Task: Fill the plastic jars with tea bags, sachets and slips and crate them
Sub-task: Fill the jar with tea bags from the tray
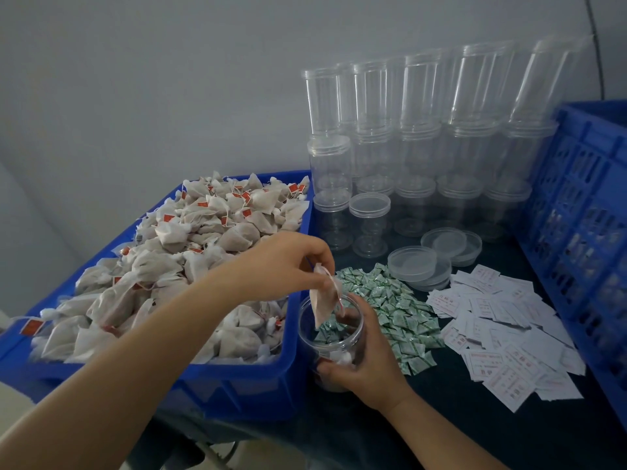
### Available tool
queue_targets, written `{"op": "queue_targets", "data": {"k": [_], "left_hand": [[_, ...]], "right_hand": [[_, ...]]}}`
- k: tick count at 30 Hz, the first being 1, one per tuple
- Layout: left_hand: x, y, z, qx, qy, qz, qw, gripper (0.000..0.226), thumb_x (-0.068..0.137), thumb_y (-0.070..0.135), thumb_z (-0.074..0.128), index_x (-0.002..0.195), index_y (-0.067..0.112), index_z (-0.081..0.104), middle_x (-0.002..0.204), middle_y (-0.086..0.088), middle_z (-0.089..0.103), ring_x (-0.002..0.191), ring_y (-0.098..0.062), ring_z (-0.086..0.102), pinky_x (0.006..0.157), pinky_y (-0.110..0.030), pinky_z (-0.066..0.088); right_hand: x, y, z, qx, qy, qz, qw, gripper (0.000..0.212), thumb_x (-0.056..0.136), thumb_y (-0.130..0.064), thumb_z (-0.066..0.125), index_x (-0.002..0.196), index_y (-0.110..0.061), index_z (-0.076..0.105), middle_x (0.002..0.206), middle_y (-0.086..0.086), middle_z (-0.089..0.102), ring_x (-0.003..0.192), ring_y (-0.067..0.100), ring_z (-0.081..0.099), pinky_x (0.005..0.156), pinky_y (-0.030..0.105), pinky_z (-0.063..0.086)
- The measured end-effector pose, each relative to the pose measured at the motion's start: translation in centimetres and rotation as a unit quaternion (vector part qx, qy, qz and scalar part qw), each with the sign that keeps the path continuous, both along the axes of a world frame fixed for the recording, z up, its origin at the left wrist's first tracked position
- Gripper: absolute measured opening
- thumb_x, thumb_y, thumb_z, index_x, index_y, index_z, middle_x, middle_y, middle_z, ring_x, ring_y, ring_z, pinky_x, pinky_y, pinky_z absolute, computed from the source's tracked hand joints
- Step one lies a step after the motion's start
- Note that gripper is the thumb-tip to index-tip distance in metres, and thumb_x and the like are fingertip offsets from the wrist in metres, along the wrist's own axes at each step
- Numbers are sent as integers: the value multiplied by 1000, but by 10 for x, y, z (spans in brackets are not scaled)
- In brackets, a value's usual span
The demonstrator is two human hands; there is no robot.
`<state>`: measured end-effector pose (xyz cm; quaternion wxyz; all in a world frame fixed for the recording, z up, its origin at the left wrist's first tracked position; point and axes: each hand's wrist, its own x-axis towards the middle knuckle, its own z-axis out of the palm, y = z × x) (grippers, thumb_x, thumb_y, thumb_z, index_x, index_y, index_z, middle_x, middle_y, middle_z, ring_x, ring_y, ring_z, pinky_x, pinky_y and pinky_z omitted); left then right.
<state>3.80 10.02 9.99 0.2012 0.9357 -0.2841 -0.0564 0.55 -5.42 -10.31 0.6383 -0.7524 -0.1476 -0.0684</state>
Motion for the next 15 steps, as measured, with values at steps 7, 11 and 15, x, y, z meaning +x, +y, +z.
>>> {"op": "queue_targets", "data": {"k": [7,11,15], "left_hand": [[0,-2,-14,40,10,-47,998,19,85,27,68,84,43,58,89,10,65,82,-7,60,77,-27,54],[0,-5,-20,54,-6,-63,996,15,85,18,68,94,29,67,90,12,65,81,0,58,73,-14,49],[-1,-11,-28,79,-46,-93,991,14,87,11,63,96,19,70,90,15,57,74,11,51,71,-1,38]], "right_hand": [[0,0,2,-6,-5,-4,1000,98,60,-37,88,140,-55,34,137,-16,56,129,13,54,104,47,49],[1,0,3,-2,-5,-2,1000,98,60,-37,87,141,-48,35,136,-10,58,125,14,58,102,48,51],[1,-1,2,-3,-7,4,1000,97,60,-34,87,141,-49,35,135,-15,57,124,13,59,100,44,53]]}}
